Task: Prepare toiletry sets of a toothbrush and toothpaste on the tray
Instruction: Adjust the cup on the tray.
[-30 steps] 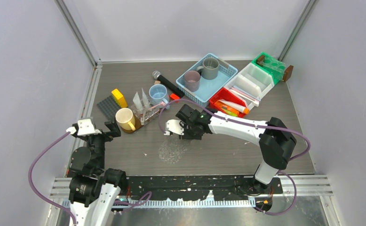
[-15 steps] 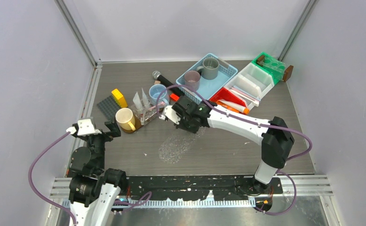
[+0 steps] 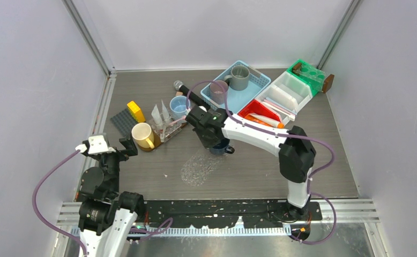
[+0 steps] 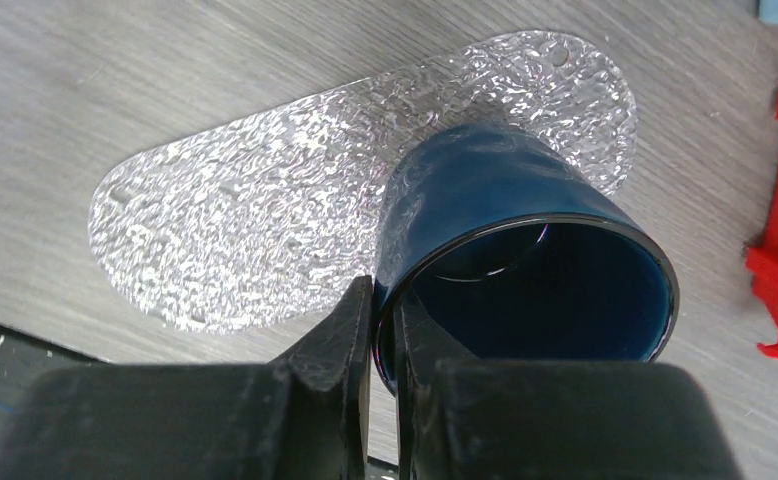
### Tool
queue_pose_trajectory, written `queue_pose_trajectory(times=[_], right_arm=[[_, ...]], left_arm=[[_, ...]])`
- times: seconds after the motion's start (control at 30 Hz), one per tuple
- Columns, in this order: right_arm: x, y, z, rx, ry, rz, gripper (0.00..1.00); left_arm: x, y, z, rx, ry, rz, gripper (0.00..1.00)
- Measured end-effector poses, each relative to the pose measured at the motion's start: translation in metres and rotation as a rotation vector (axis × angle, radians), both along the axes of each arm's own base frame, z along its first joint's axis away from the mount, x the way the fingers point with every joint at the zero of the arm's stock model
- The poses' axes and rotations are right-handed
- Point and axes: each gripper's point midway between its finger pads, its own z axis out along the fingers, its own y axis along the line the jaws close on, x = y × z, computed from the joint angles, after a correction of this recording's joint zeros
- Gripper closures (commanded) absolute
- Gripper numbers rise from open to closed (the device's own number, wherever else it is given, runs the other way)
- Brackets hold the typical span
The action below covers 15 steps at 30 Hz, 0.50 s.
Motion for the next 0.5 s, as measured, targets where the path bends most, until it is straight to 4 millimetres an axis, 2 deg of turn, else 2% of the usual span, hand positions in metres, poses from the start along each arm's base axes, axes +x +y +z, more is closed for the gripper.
queue_pose_trajectory(times=[0.17, 0.5], right_arm=[[0.008, 0.004, -0.023, -0.053, 0.030, -0.114, 1.00], [0.022, 0.009, -0.037, -0.090, 0.030, -0.168, 0.99]], left_arm=[[0.000, 0.000, 0.000, 0.000, 0.000, 0.000, 0.02], [0.000, 0.000, 0.000, 0.000, 0.001, 0.000, 0.02]])
